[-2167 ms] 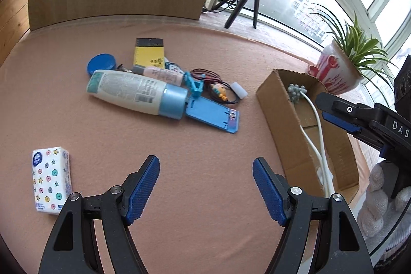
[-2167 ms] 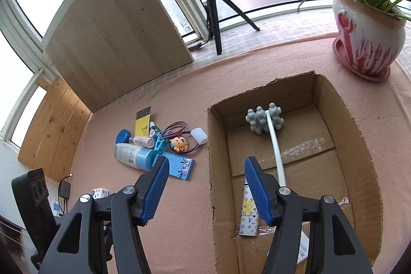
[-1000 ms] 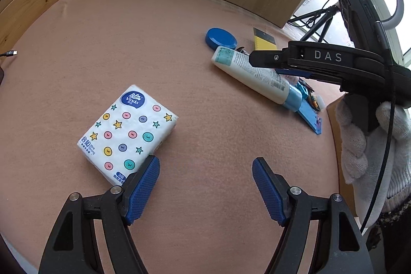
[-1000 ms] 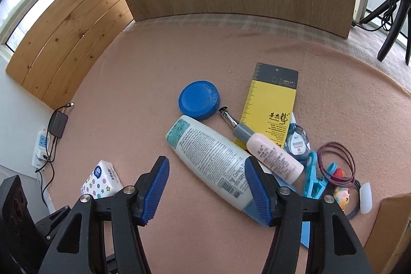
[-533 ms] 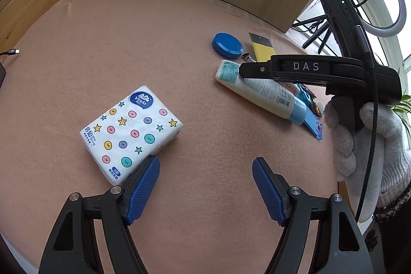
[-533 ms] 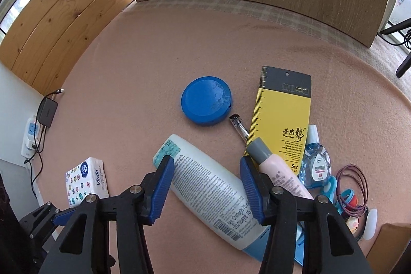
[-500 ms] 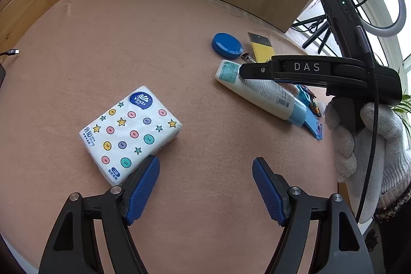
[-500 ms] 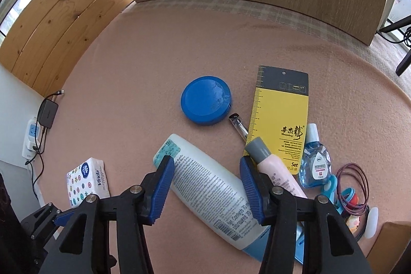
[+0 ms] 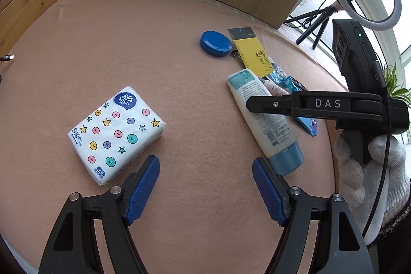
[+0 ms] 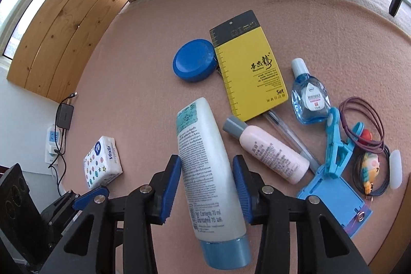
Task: Organize objects
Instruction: 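Grasp the white lotion tube with the right gripper and lift it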
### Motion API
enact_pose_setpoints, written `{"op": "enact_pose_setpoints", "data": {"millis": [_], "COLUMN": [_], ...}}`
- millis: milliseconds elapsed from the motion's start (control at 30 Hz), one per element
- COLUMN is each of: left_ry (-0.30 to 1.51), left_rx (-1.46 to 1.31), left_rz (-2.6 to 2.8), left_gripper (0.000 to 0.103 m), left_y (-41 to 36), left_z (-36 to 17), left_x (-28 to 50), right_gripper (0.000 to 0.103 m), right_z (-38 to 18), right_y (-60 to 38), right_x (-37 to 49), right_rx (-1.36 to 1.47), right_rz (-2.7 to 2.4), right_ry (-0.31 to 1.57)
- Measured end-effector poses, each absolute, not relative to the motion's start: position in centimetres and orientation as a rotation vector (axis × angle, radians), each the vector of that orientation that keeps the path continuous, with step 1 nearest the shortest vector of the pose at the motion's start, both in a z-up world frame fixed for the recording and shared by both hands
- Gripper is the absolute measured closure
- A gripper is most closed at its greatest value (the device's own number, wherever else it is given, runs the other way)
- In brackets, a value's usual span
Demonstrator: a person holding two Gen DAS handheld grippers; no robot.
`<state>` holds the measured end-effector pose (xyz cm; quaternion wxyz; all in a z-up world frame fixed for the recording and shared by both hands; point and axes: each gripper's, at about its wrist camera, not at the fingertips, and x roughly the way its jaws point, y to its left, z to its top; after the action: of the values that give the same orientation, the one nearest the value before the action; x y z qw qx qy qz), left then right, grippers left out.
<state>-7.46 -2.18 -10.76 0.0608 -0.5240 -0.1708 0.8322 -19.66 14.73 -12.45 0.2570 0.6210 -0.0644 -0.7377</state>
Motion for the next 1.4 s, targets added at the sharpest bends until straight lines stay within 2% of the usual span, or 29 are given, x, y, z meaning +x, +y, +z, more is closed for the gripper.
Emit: {"op": "enact_pose_setpoints", "data": {"millis": [233, 733, 833, 967, 1267, 1400], "left_ry": [-0.467, -0.374, -0.361, -0.351, -0.307, -0.298], "left_rx": [-1.575, -1.554, -1.549, -1.534, -1.542, -1.556], "left_rz": [2.496, 2.376, 2.349, 2.314, 2.226, 2.192], "left_gripper": [0.026, 0.026, 0.026, 0.026, 0.027, 0.029], "left_y": [-0.6, 4.3, 5.2, 6.3, 9.3, 10.4], "left_z": [-10.4, -10.4, -10.4, -10.2, -10.8, -11.1], "left_x": [-7.1, -6.0, -5.8, -5.4, -5.3, -5.4], "right_gripper": [0.075, 0.076, 0.073, 0.060, 0.060, 0.060], "right_z": [-13.0, -14.1, -13.7, -12.6, -12.8, -12.8], "right_y": [16.0, 21.5, 21.9, 23.0, 25.2, 25.2], "right_x": [-16.5, -10.3, -9.5, -8.5, -6.7, -6.0], "right_rx": [1.680, 1.658, 1.669, 1.680, 1.721, 1.721], "right_rz": [-1.985, -2.026, -2.085, -2.216, -2.190, -2.191], "right_ry": [-0.262, -0.561, -0.518, -0.432, -0.576, -0.582]}}
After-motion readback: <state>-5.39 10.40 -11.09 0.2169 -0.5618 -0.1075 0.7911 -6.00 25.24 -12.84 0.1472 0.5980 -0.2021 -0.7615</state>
